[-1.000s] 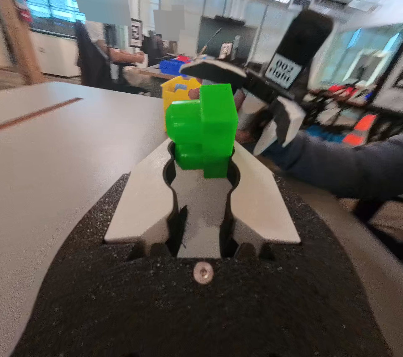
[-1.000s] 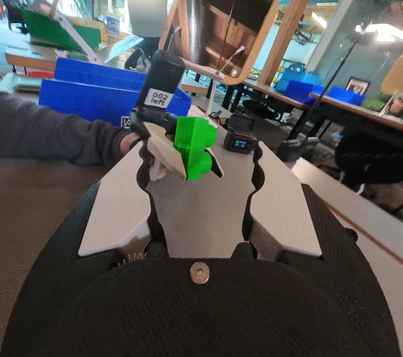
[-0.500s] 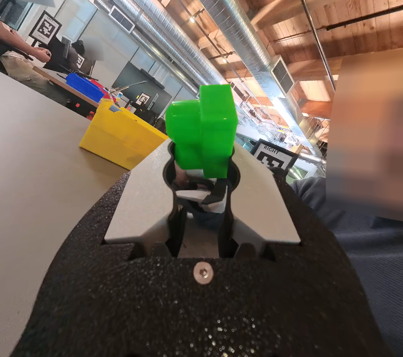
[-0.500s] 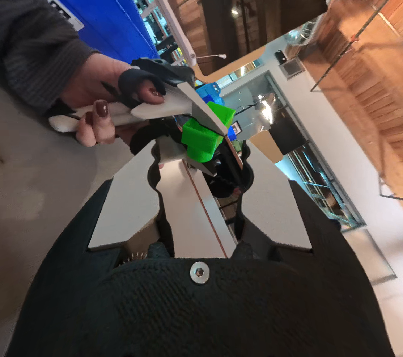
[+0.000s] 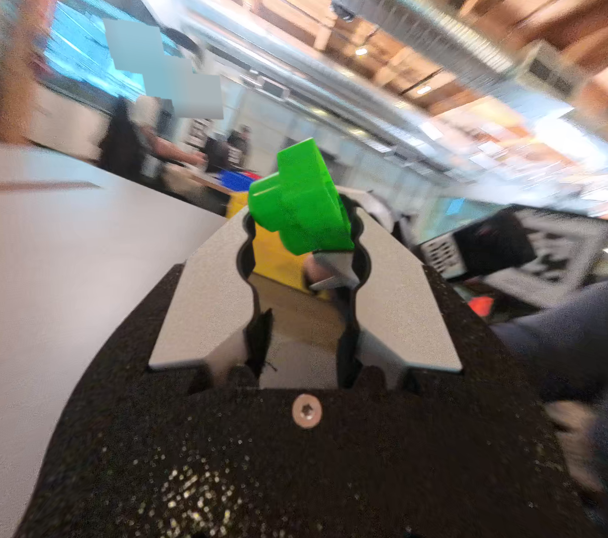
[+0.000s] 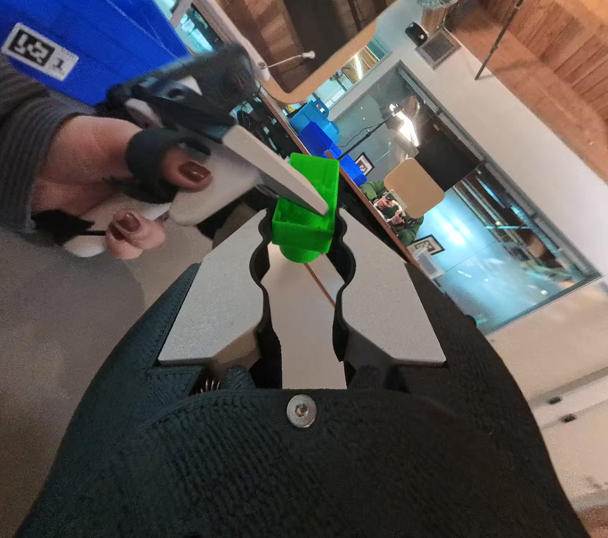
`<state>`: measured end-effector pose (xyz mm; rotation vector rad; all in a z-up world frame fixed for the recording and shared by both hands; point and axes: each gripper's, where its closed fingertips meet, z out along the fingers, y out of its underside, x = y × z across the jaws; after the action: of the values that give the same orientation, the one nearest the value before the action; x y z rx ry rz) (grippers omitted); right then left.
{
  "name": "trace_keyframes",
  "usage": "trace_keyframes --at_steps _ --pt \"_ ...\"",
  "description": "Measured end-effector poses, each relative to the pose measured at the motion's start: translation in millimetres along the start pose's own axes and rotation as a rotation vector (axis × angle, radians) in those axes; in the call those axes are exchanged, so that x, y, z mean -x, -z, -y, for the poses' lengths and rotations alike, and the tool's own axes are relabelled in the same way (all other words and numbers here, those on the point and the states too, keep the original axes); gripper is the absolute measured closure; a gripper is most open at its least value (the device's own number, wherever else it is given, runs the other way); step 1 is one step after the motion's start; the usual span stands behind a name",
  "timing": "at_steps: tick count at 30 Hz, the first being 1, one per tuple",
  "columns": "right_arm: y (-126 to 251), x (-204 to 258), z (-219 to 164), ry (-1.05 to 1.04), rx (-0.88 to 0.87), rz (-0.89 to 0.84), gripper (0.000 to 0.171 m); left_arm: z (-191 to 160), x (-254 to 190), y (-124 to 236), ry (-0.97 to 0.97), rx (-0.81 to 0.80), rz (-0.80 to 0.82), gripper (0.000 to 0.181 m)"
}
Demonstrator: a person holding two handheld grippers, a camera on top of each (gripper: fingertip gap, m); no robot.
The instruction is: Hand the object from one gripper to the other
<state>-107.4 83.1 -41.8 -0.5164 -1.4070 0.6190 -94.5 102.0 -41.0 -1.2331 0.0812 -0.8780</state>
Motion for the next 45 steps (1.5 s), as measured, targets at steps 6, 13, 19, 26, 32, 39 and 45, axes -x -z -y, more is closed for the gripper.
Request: trace_keyframes --at_steps 6,13,19,26,32,39,45 --pt "11 -13 -28 -0.407 0.052 0.173 0.135 -2 24 23 -0.826 0.227 0.324 0.086" --pt "30 18 -5 -1.045 -0.008 0.682 0.135 -22 26 20 -1.525 0.449 0.448 0.077" --pt "34 35 -6 -1.078 0.055 0.784 0.135 -29 0 12 -1.719 0.398 0.367 0.099" --pt "26 24 -9 -0.995 0.011 0.656 0.133 -29 14 17 -1.593 0.451 0.386 0.129" --pt "19 3 -11 -0.514 -0.06 0.343 0.097 -20 25 23 -0.893 0.363 0.312 0.129" --pt "9 8 -17 0.226 0.007 0.073 0.093 -19 22 28 -0.473 0.297 0.161 0.129" --pt "6 17 -4 0.461 -0.022 0.033 0.089 -40 4 29 -0.279 0.423 -0.027 0.129"
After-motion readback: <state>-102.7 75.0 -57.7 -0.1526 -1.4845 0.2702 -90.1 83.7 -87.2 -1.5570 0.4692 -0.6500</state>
